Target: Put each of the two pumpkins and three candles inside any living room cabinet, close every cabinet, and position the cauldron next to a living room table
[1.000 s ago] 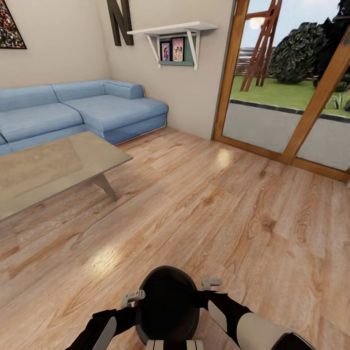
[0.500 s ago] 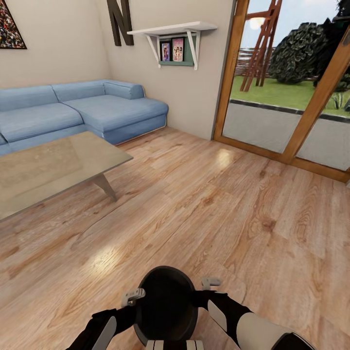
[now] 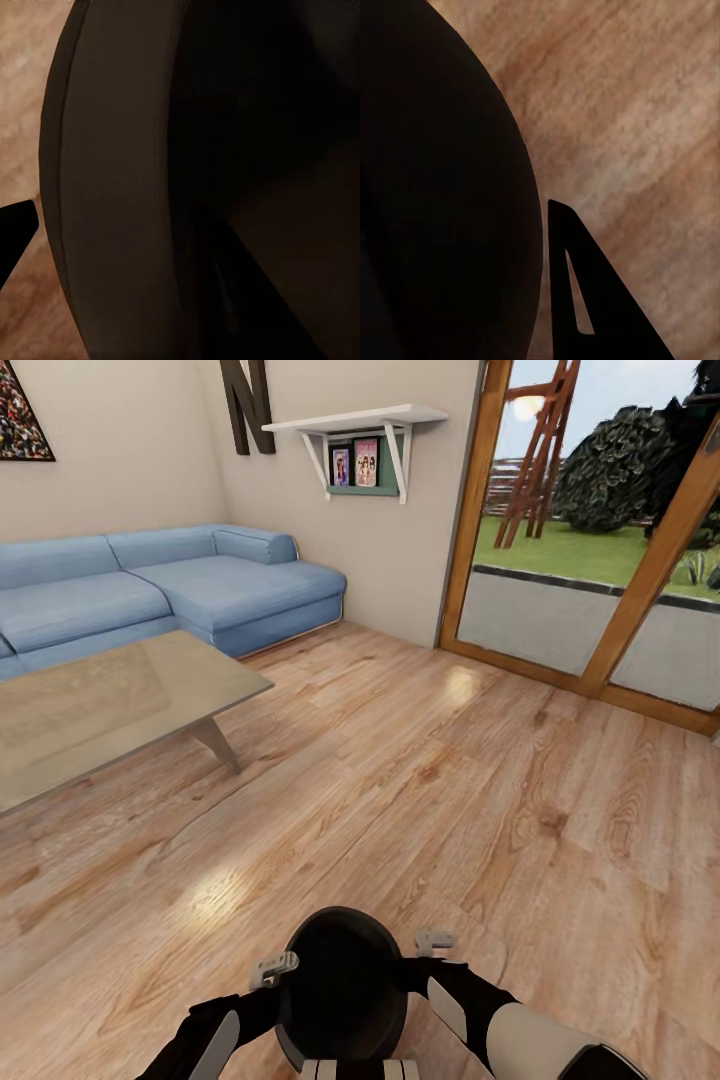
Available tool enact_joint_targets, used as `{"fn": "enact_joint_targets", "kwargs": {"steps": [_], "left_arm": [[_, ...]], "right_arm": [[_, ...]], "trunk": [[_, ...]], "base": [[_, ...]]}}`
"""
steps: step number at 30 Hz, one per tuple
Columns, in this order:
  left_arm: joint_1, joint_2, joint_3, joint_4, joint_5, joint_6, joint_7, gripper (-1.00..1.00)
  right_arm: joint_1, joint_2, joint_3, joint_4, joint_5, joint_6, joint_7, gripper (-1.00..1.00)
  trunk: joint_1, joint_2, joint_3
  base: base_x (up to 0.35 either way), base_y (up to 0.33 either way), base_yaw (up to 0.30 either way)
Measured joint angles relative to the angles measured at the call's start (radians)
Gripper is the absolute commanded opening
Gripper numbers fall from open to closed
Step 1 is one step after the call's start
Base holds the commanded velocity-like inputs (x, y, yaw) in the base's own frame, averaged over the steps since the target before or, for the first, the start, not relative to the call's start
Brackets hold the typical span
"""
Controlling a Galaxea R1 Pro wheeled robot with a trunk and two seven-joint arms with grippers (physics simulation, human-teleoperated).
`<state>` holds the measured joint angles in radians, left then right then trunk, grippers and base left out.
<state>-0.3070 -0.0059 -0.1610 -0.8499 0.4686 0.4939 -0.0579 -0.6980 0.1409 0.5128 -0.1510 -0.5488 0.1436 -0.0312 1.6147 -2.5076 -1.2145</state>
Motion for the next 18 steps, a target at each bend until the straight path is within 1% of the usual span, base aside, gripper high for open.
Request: {"fn": "enact_joint_targets", "kwargs": {"steps": [1,2,4,6,10,18], "left_arm": [[0.0,0.0,0.0,0.0,0.0,0.0,0.0,-1.0],[0.001,0.0,0.0,0.001,-0.005,-0.001,-0.001,-1.0],[0.001,0.0,0.001,0.001,-0.009,-0.001,-0.001,-1.0],[0.001,0.0,0.001,0.001,-0.014,-0.001,-0.001,-1.0],[0.001,0.0,0.001,0.002,-0.013,-0.001,-0.002,-1.0],[0.001,-0.001,0.002,0.002,-0.024,-0.001,-0.001,-1.0]], "right_arm": [[0.0,0.0,0.0,0.0,0.0,0.0,0.0,-1.0],[0.001,0.0,0.009,0.002,-0.003,0.0,0.001,-1.0],[0.001,0.0,0.002,0.001,-0.003,0.0,0.001,-1.0],[0.001,0.0,0.008,0.001,-0.003,0.0,0.001,-1.0],[0.001,0.0,0.004,0.001,-0.004,0.0,0.001,-1.0],[0.001,0.001,0.002,0.001,-0.003,0.0,0.001,-1.0]], "trunk": [[0.0,0.0,0.0],[0.0,0.0,0.003],[-0.001,0.001,0.011],[-0.002,0.001,0.019],[-0.002,0.001,0.019],[-0.005,0.003,0.05]], "base": [[0.0,0.0,0.0],[0.0,0.0,0.0],[0.0,0.0,0.0],[0.0,0.0,0.0],[0.0,0.0,0.0],[0.0,0.0,0.0]]}}
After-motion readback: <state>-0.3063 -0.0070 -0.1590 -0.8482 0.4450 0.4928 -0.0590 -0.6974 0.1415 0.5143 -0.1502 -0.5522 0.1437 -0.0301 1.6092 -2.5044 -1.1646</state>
